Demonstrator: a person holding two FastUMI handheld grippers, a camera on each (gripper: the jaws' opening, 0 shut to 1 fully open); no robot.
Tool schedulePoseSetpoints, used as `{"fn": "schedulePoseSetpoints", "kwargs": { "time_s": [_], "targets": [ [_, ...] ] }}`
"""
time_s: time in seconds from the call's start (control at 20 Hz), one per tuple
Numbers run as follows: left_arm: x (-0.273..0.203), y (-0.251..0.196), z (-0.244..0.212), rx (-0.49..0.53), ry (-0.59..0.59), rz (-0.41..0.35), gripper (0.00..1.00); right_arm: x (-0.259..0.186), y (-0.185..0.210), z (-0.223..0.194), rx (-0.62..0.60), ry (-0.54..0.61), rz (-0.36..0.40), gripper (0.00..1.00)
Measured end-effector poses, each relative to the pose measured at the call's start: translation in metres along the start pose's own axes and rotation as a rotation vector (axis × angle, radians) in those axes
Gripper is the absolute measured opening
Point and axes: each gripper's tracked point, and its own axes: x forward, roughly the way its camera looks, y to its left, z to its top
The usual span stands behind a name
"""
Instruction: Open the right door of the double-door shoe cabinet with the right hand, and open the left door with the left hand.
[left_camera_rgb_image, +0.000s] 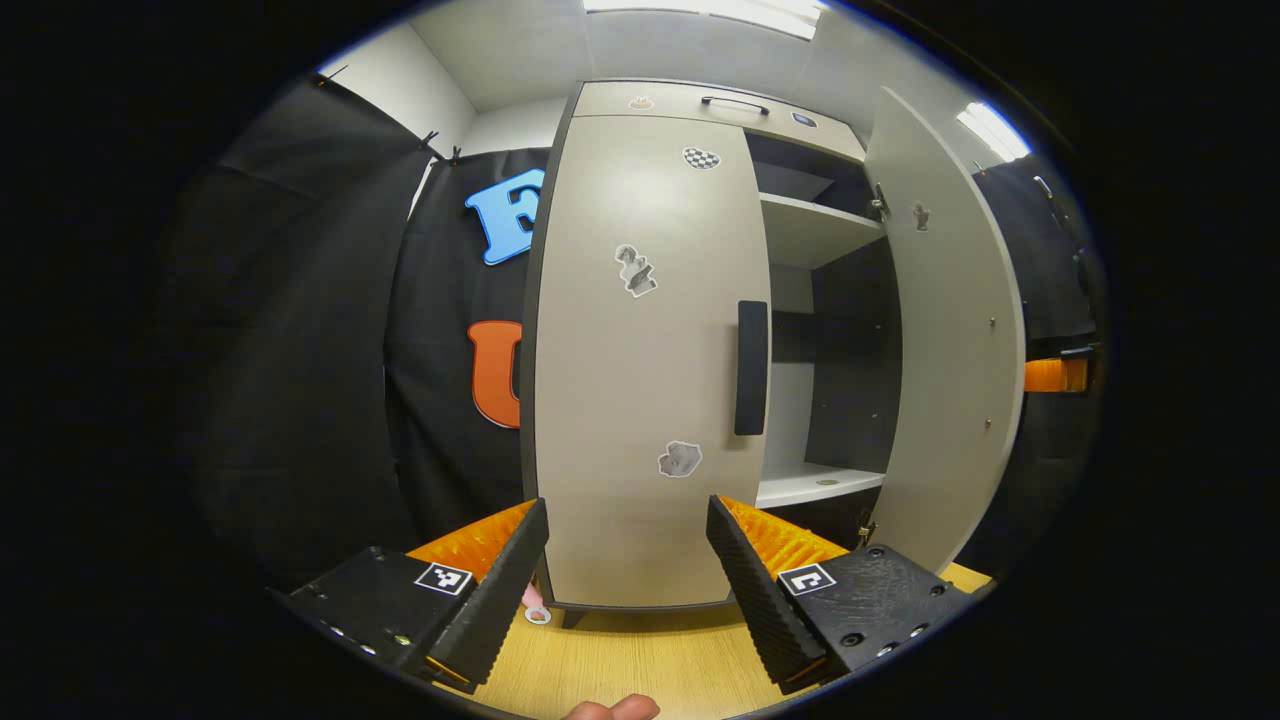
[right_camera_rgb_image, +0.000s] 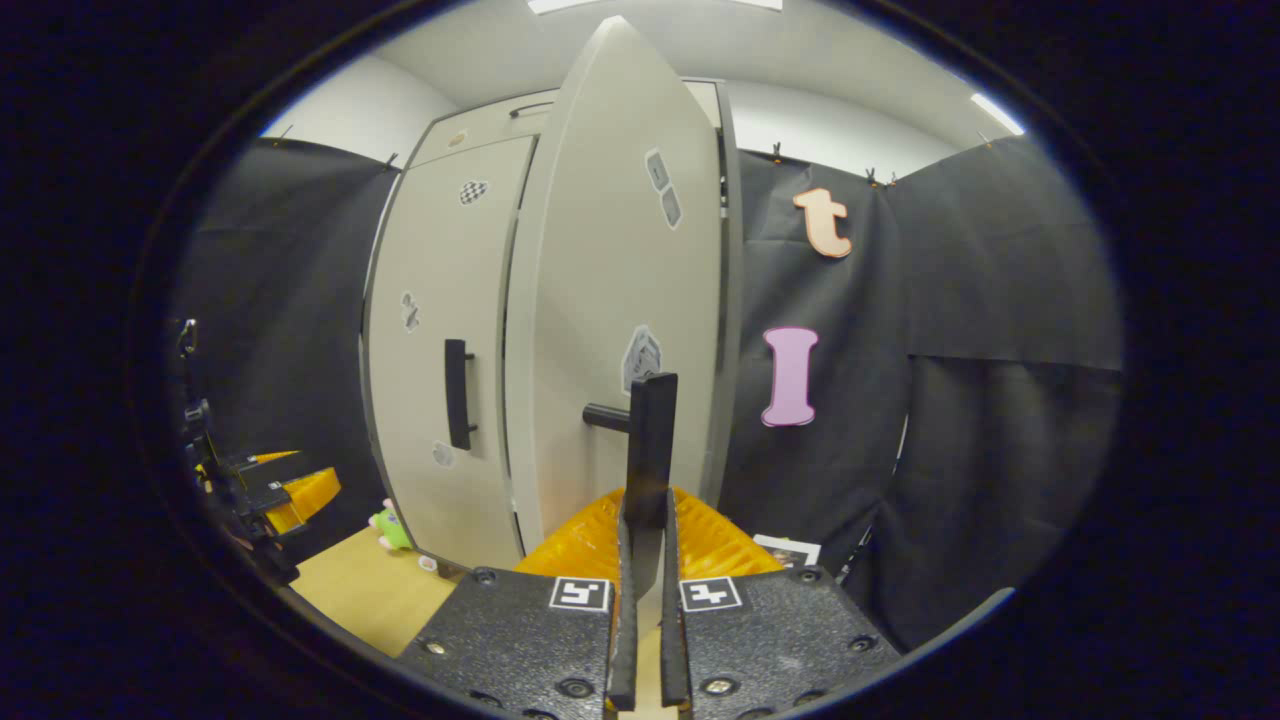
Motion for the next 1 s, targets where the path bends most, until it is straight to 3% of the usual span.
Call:
{"fn": "schedulePoseSetpoints", "kwargs": {
  "time_s": [0.3, 0.5, 0.8, 1.0],
  "targets": [
    [0.009, -0.007, -0.004, -0.015, 0.008, -0.014, 0.95, 0.001, -0.035, 0.000, 0.036, -0.015, -0.127, 0.04],
    [0.012, -0.008, -0.010, -0.007, 0.012, -0.006, 0.95, 0.009, -0.024, 0.005, 0.094, -0.046, -0.067, 0.01],
    [0.004, -0.002, -0.007, 0.012, -0.004, 0.022, 0.95, -0.018, -0.037, 0.013, 0.005, -0.098, -0.162, 0.04],
    [-0.003, -0.006, -0.006, -0.006, -0.014, 0.014, 0.95, -0.016, -0.013, 0.012, -0.007, -0.123, -0.093, 0.04]
  ]
}}
